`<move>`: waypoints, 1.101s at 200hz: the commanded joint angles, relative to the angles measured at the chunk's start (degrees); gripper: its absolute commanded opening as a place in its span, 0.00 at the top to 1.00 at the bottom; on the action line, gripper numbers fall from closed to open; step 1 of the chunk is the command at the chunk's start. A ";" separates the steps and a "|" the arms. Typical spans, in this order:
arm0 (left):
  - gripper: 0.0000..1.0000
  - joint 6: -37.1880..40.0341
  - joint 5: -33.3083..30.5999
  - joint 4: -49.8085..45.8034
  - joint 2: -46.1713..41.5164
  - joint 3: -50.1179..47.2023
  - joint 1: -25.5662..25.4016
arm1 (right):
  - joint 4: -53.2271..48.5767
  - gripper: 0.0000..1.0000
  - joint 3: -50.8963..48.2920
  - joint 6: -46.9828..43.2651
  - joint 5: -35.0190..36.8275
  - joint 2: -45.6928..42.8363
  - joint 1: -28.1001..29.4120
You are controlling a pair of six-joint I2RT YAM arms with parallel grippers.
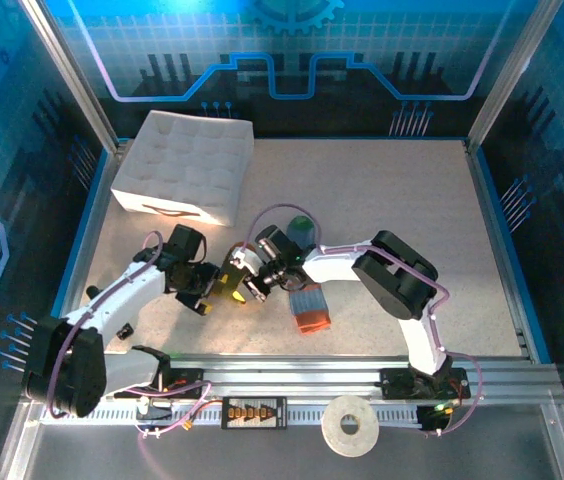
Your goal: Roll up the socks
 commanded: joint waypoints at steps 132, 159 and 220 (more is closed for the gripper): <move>0.61 -1.64 -2.02 -2.56 15.10 -2.75 -4.39 | -5.85 0.77 -2.82 -5.99 5.68 -2.03 -1.06; 0.66 -4.54 -2.87 -4.26 15.08 -3.32 -5.03 | 6.48 0.63 -10.47 -9.62 12.48 -10.77 1.11; 0.65 -5.80 -2.72 -6.14 16.47 -0.06 -6.02 | 19.08 0.45 -19.85 -24.16 39.41 -15.58 13.71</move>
